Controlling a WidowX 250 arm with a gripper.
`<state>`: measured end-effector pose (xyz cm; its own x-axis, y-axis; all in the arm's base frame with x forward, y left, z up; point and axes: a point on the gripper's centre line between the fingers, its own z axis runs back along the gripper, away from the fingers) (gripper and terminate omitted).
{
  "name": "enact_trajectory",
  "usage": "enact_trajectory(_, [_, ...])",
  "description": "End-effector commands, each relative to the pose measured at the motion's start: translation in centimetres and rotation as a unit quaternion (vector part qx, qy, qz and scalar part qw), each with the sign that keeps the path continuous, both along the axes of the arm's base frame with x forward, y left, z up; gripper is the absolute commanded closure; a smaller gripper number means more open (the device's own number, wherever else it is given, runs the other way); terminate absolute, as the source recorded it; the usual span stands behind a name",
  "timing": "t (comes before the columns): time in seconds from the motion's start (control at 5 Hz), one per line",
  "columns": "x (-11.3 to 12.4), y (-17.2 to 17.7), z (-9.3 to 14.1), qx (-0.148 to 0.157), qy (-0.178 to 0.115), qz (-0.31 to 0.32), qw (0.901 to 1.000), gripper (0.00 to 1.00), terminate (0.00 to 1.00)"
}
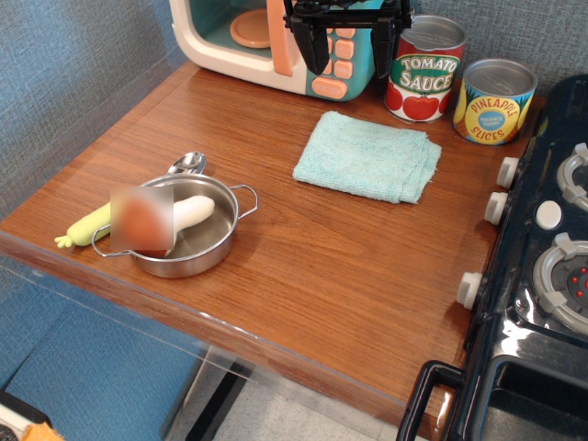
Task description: Move the white item to the left of the spoon
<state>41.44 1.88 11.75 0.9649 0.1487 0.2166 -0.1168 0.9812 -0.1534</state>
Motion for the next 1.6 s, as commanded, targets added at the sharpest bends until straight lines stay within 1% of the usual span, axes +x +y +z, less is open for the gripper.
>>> enact_trajectory(0.0, [0.0, 0.0, 0.0, 0.0, 0.0, 0.0, 1.0, 0.0, 0.0])
enact_trajectory(0.2, [-1.3, -0.5, 0.0, 0.002, -0.004, -0.004, 1.0, 0.0, 0.0])
enact_trajectory(0.4, [-2.9, 1.6, 0.5, 0.015, -0.019, 0.012, 0.9996, 0.0, 0.0])
enact_trajectory(0.6, [-5.7, 4.1, 1.1, 0.029, -0.023, 0.023, 0.999, 0.0, 0.0])
enact_trajectory(0.8, [-9.7, 5.9, 1.3, 0.074, 0.01, 0.002, 0.9972, 0.0, 0.0])
enact_trajectory(1.0, [-12.9, 6.6, 0.0, 0.061, 0.033, -0.008, 0.9976, 0.0, 0.0])
enact_trajectory(1.2, [-14.8, 6.6, -1.0, 0.063, 0.055, -0.008, 0.9964, 0.0, 0.0])
enact_trajectory(1.4, [-15.7, 7.6, -2.8, 0.073, 0.087, 0.012, 0.9935, 0.0, 0.0])
